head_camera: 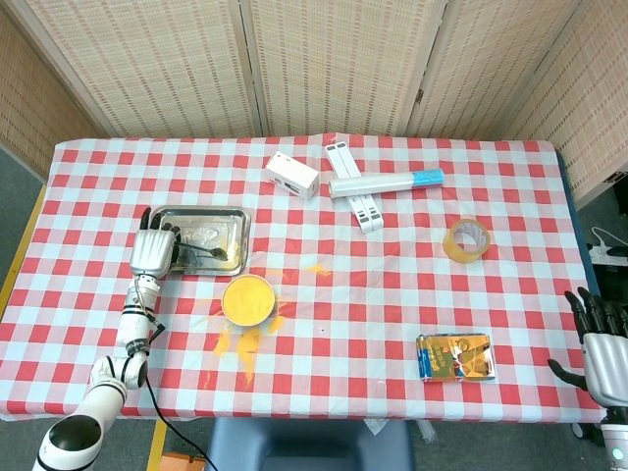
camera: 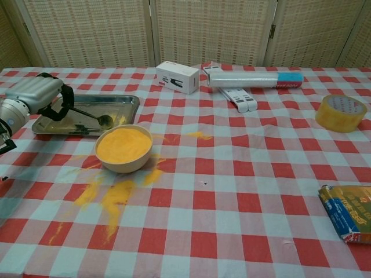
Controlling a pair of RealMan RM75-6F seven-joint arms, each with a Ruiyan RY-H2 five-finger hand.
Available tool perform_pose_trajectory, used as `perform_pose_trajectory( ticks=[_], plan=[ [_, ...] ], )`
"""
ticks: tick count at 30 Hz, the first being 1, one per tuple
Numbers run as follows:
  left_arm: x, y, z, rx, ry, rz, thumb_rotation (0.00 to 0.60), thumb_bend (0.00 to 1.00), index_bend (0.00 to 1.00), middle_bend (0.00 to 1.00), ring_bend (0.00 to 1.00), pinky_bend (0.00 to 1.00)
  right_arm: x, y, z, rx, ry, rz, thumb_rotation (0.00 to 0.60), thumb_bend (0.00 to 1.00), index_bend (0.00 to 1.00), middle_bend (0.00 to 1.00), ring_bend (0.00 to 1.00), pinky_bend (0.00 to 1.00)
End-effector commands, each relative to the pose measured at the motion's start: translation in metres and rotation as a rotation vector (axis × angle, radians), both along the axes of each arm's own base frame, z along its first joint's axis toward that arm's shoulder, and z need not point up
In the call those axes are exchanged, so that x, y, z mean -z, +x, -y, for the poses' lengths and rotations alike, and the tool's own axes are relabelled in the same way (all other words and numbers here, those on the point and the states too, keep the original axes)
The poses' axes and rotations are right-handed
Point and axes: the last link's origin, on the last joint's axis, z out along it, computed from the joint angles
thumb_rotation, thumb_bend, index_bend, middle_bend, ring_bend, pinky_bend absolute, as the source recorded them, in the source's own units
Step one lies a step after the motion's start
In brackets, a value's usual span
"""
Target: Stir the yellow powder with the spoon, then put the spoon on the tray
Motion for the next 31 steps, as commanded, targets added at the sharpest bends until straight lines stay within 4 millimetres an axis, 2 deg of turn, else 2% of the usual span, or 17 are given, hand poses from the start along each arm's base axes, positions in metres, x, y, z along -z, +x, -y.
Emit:
perform_pose_trajectory(
  ticks=[1,5,9,12,16,17,19,22,24,27,31],
  plan=[
    [0.0,0.002,0.001,0.009,0.005,0.033,0.6,0.49,0.0,0.13,0.0,0.0,0.001,0.001,0.0,-0.003,0.005,0.001,0.6,0.09,0.0,0.0,0.0,0.0],
    [-0.006,0.006,0.01,0.079,0.008,0.097,0.6,0.48,0.0,0.03,0.0,0.0,0.001,0.003,-0.002,-0.014,0.011,0.006,0.6,0.09,0.0,0.0,0.0,0.0],
    [-0.015,0.01,0.029,0.163,0.0,0.185,0.6,0.47,0.0,0.0,0.0,0.0,0.0,0.006,-0.005,-0.032,0.011,0.015,0.6,0.09,0.0,0.0,0.0,0.0],
    [-0.031,0.009,0.068,0.223,-0.063,0.299,0.6,0.46,0.0,0.0,0.0,0.0,-0.003,0.009,-0.009,-0.049,0.007,0.022,0.6,0.09,0.0,0.0,0.0,0.0],
    [-0.069,-0.002,0.147,0.159,-0.219,0.371,0.6,0.39,0.0,0.0,0.0,0.0,-0.005,0.011,-0.013,-0.072,0.006,0.027,0.6,0.09,0.0,0.0,0.0,0.0],
    [-0.082,-0.005,0.171,0.133,-0.239,0.396,0.6,0.38,0.0,0.0,0.0,0.0,-0.005,0.012,-0.013,-0.08,0.005,0.028,0.6,0.09,0.0,0.0,0.0,0.0],
    [-0.1,-0.014,0.207,0.096,-0.248,0.426,0.6,0.37,0.0,0.0,0.0,0.0,-0.004,0.013,-0.015,-0.09,0.008,0.026,0.6,0.09,0.0,0.0,0.0,0.0],
    [-0.116,-0.028,0.24,0.074,-0.235,0.457,0.6,0.37,0.0,0.0,0.0,0.0,-0.002,0.014,-0.016,-0.104,0.017,0.025,0.6,0.08,0.0,0.0,0.0,0.0],
    [-0.123,-0.034,0.247,0.069,-0.219,0.421,0.6,0.37,0.0,0.0,0.0,0.0,0.0,0.015,-0.016,-0.113,0.028,0.027,0.6,0.08,0.0,0.0,0.0,0.0],
    [-0.133,-0.033,0.251,0.084,-0.173,0.388,0.6,0.38,0.0,0.0,0.0,0.0,0.003,0.017,-0.016,-0.121,0.037,0.028,0.6,0.07,0.0,0.0,0.0,0.0],
    [-0.135,-0.033,0.255,0.067,-0.143,0.367,0.6,0.38,0.0,0.0,0.0,0.0,0.003,0.016,-0.016,-0.111,0.027,0.016,0.6,0.07,0.0,0.0,0.0,0.0]
  ],
)
